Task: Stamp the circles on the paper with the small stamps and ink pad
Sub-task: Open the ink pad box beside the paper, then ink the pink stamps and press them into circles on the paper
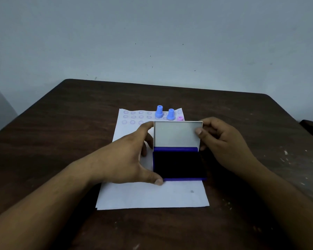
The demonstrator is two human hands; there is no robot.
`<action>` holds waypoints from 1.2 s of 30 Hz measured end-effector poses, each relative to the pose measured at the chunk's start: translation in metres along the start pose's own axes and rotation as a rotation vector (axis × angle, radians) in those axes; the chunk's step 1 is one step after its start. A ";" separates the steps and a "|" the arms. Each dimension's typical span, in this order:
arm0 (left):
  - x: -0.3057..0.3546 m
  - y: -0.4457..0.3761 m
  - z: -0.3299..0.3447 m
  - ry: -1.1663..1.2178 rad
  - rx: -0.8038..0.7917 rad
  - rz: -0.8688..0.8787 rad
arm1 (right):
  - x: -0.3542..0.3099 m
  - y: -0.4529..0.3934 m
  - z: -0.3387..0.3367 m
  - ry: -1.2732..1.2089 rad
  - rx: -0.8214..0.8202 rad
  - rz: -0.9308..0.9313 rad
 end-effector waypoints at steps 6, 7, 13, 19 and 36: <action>-0.004 0.001 0.005 -0.058 -0.019 -0.001 | 0.006 -0.003 -0.007 -0.010 0.037 0.102; -0.004 0.001 0.006 -0.069 -0.029 0.006 | 0.008 -0.003 -0.010 -0.003 0.035 0.116; -0.009 0.001 0.001 -0.116 0.008 0.040 | 0.021 -0.011 -0.036 0.088 -0.003 0.206; -0.036 -0.004 -0.041 -0.272 0.110 0.021 | 0.046 -0.020 -0.072 0.145 0.114 0.295; -0.039 0.003 -0.027 -0.304 -0.113 -0.030 | 0.067 -0.029 -0.119 0.385 0.123 0.383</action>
Point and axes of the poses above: each hand's wrist, its own y-axis away from the middle knuckle, its own z-axis out of the palm, x = y × z, the point moved 4 cm from there along -y, towards the middle knuckle, and after that the axes turned 11 degrees about x, right-handed, at the moved point
